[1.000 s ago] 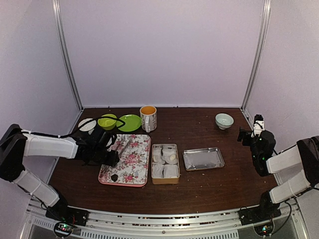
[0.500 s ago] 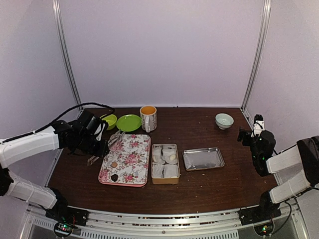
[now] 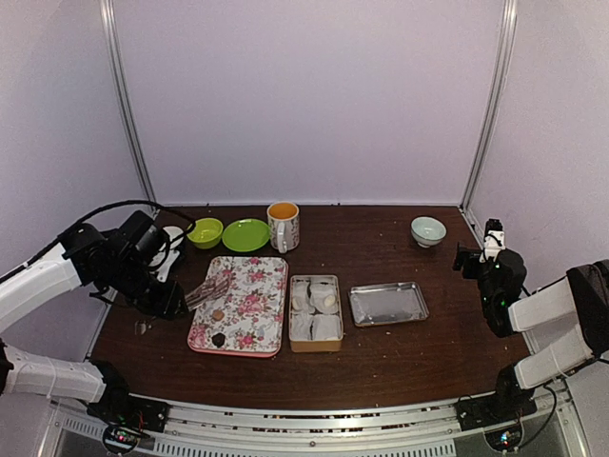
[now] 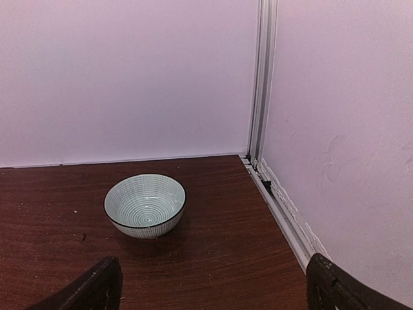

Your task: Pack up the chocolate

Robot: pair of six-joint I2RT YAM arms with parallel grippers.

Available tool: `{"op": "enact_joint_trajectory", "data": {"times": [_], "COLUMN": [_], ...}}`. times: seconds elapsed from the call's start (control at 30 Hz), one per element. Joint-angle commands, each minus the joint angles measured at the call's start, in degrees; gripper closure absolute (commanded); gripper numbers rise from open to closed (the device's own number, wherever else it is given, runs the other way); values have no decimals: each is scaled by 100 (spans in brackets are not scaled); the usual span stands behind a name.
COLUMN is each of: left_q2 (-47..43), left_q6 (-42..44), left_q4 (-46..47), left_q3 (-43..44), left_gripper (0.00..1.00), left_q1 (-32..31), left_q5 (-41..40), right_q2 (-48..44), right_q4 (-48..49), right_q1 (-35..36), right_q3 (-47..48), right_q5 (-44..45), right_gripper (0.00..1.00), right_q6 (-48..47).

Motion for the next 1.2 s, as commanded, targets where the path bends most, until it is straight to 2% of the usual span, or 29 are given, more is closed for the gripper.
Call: {"op": "enact_joint_trajectory", "data": {"times": [0.0,0.13,0.43,0.6,1.17], "left_q2": [-169,-128,-264,-229,136], "left_q6": [-150,-132,-159,-130,19], "left_q4": [-232,-297,-414,-406,-264], "left_q3": [-65,-142,-257,-326,-409], "left_gripper": [62,62,60,54,54], "left_q1": [26,13,18,13,19], "left_q5": [439,696,199,135,134], "right_q2": [8,7,7,12,7], "right_q4": [124,124,118,122,119], "right_q1": [-27,-25,-22,-23,-27], "right_q3": [104,99,97,99,99], "right_q5": [81,81,80,80,80], "right_gripper": [0,0,0,0,0], "right_q6": [28,33,29,25,29]}}
